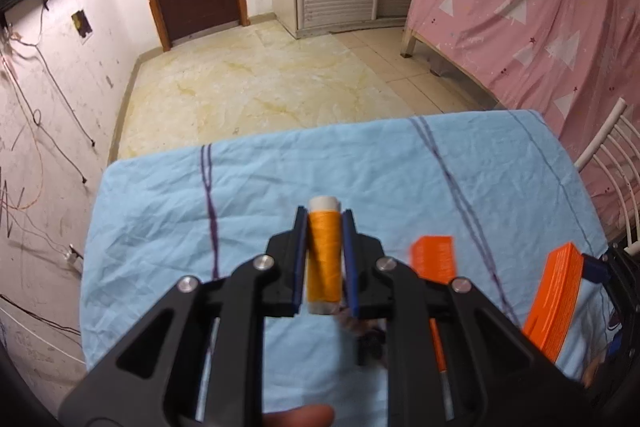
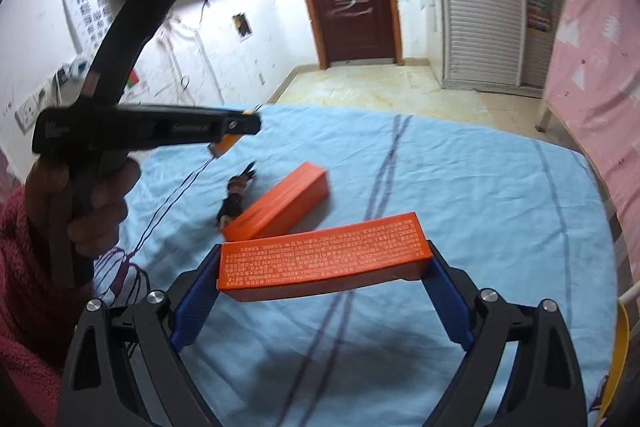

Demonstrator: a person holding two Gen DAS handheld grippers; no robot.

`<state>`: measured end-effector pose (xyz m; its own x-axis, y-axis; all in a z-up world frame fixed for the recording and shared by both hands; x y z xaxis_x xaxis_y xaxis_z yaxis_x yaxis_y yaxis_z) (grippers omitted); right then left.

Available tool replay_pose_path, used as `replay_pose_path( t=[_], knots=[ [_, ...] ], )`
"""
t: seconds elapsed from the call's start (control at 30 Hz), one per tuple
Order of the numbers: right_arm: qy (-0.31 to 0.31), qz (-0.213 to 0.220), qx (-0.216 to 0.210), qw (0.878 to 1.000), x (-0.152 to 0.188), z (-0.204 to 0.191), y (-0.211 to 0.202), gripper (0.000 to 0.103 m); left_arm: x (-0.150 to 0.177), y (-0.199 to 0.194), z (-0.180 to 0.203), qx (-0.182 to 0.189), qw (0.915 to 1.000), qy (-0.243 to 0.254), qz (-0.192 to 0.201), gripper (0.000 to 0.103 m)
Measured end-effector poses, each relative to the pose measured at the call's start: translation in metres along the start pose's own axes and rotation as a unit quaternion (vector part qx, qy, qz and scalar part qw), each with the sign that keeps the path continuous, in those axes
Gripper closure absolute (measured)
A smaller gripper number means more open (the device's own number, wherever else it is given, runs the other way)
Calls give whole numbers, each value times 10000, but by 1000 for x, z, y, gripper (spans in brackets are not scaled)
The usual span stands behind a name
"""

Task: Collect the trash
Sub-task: 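Carry the spool and box to the yellow bin and open both tools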

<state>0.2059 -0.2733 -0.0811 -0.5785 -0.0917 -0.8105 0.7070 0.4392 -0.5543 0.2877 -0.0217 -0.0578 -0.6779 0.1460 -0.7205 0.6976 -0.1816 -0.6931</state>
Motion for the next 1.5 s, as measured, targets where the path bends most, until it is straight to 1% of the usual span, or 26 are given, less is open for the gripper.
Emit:
replay_pose_path(
  t=[0.13,0.23,0.43,0.6,0.7,0.87,0.93,1.03,1.17,1.33,1.5],
  knots=[
    [213,230,121,9994,0,24,-23,17,-7,-8,22,61,9999,123,77,88],
    [431,451,269,9977,2,53,-45,16,-12,-14,48,170,9994,271,142,88],
    [762,807,604,9920,6,97,-81,16,-21,-24,104,443,9972,545,242,88],
    [1033,1052,1018,9838,19,142,-119,16,-24,-31,157,716,9935,837,297,88],
    [1163,1173,1416,9760,28,169,-137,16,-24,-33,188,859,9903,1047,325,88],
    [1368,1254,1891,9642,45,207,-162,16,-22,-35,235,1068,9845,1349,335,88],
    [1489,1295,1995,9598,52,223,-169,16,-22,-35,254,1156,9820,1458,323,88],
    [1632,1306,2066,9558,59,236,-170,16,-20,-36,279,1259,9781,1626,317,88],
    [1732,1146,2110,9552,68,249,-166,15,-21,-35,309,1433,9742,1723,259,88],
    [1931,1120,2237,9488,77,261,-172,14,-20,-29,343,1728,9693,1744,112,88],
    [2162,1232,2350,9396,85,277,-188,12,-14,-20,369,1970,9659,1677,-63,88]
  ],
)
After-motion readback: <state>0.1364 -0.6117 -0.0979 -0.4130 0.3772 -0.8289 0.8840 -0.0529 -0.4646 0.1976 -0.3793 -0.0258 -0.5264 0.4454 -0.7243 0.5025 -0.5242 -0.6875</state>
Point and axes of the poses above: each gripper's, at about its wrist camera, not at the fingertips, and y roughly the way its jaws point, z to its right, x to its underside, the point moved 2 cm from there along y, roughly the way its jaws point, and after that the axes turned 9 degrees about z, right-handed, at the moved point
